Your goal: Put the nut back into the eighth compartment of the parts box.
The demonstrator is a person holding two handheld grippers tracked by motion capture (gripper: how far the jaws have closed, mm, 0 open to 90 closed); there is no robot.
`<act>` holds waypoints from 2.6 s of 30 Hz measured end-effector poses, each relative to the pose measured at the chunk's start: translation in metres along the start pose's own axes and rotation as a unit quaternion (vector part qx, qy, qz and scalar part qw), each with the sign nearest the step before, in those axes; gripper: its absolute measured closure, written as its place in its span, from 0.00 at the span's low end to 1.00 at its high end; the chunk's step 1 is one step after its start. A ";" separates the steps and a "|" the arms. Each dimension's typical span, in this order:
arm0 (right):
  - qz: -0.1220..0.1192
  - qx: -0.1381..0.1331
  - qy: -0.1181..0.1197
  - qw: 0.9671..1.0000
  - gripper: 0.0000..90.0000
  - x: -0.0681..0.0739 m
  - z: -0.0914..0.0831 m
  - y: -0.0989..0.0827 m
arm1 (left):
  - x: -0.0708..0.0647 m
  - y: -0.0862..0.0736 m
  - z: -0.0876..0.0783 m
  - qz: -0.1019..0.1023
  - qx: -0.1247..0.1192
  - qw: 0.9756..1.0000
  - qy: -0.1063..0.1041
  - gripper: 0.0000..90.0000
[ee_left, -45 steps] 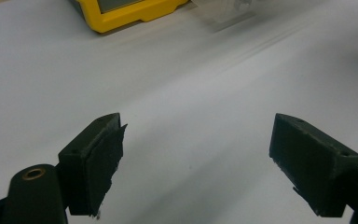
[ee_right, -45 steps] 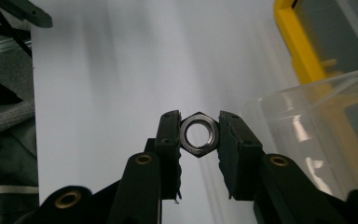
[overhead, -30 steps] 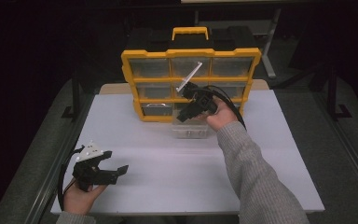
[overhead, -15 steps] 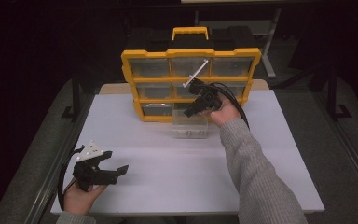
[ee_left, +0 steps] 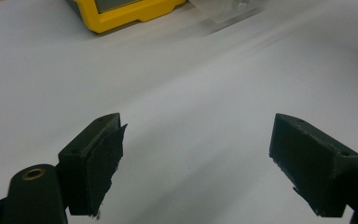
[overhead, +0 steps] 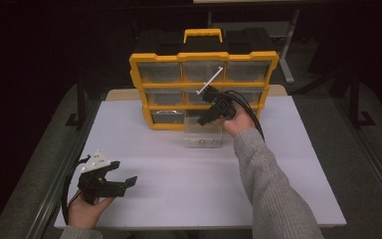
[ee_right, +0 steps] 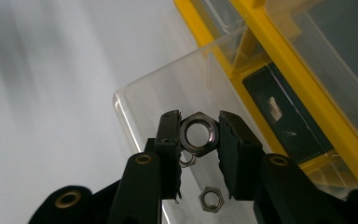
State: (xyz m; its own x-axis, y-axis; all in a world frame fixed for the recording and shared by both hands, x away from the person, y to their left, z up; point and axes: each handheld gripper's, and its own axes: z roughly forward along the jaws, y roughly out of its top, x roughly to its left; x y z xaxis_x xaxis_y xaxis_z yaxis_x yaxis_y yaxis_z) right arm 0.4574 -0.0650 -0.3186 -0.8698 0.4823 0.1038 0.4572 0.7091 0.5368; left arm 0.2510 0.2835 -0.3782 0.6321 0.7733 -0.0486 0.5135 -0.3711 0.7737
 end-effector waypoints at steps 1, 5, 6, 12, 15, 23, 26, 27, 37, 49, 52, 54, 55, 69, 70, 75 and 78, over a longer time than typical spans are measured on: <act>0.000 0.001 -0.002 1.000 0.77 -0.001 0.001 -0.001 | 0.000 0.000 0.000 0.001 0.000 1.000 0.000 0.19; 0.006 0.003 -0.001 1.000 0.77 -0.003 0.005 -0.004 | 0.000 0.000 0.000 0.001 0.000 1.000 0.000 0.19; 0.007 0.004 -0.001 1.000 0.77 -0.004 0.006 -0.005 | 0.000 0.000 0.000 0.001 0.000 1.000 0.001 0.19; 0.011 0.005 -0.003 1.000 0.77 -0.005 0.012 -0.009 | 0.000 0.000 0.001 0.002 0.000 1.000 0.001 0.19; 0.011 0.006 -0.003 1.000 0.77 -0.006 0.015 -0.011 | -0.001 0.000 0.001 0.001 -0.001 1.000 0.001 0.19; 0.013 0.009 -0.001 1.000 0.76 -0.006 0.020 -0.013 | 0.000 0.000 0.001 0.003 0.001 1.000 0.002 0.19; 0.014 0.008 0.000 1.000 0.76 -0.007 0.021 -0.015 | 0.000 0.000 0.001 0.003 0.000 1.000 0.001 0.19; 0.014 0.009 0.001 1.000 0.76 -0.007 0.022 -0.015 | 0.000 0.000 0.001 0.003 0.000 1.000 0.002 0.19; 0.019 -0.005 -0.005 1.000 0.70 -0.004 0.011 -0.018 | 0.000 0.000 0.001 0.001 0.000 1.000 0.002 0.19; 0.025 -0.048 0.005 0.999 0.68 0.001 -0.021 -0.035 | -0.002 0.000 0.002 0.004 0.004 1.000 0.001 0.19; 0.024 -0.052 0.003 0.998 0.68 0.002 -0.028 -0.042 | -0.003 0.000 0.002 0.004 0.004 1.000 0.001 0.19; 0.026 -0.054 0.004 0.998 0.68 0.002 -0.033 -0.048 | -0.003 0.001 0.002 0.007 0.004 1.000 0.001 0.19; 0.028 -0.057 0.003 0.998 0.68 0.003 -0.034 -0.050 | -0.003 0.001 0.002 0.003 0.000 1.000 0.001 0.19; 0.048 -0.090 0.005 0.995 0.60 0.013 -0.059 -0.084 | -0.001 0.001 -0.001 0.009 0.001 1.000 -0.002 0.19; 0.046 -0.093 0.005 0.995 0.59 0.013 -0.060 -0.088 | -0.001 0.001 -0.001 0.010 0.001 1.000 -0.002 0.19; 0.049 -0.093 0.001 0.994 0.53 0.018 -0.063 -0.101 | -0.001 0.001 -0.001 0.005 -0.002 1.000 -0.001 0.19; 0.050 -0.096 -0.008 0.994 0.50 0.021 -0.066 -0.111 | -0.001 0.000 -0.001 0.006 -0.007 1.000 0.000 0.19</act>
State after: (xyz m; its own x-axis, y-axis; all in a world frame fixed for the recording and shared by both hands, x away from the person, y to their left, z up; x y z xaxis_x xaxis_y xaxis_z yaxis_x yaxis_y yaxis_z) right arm 0.3762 -0.1674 -0.3202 -0.8183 0.5544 0.1515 0.4954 0.5469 0.6749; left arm 0.2498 0.2829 -0.3771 0.6381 0.7689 -0.0405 0.4985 -0.3725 0.7828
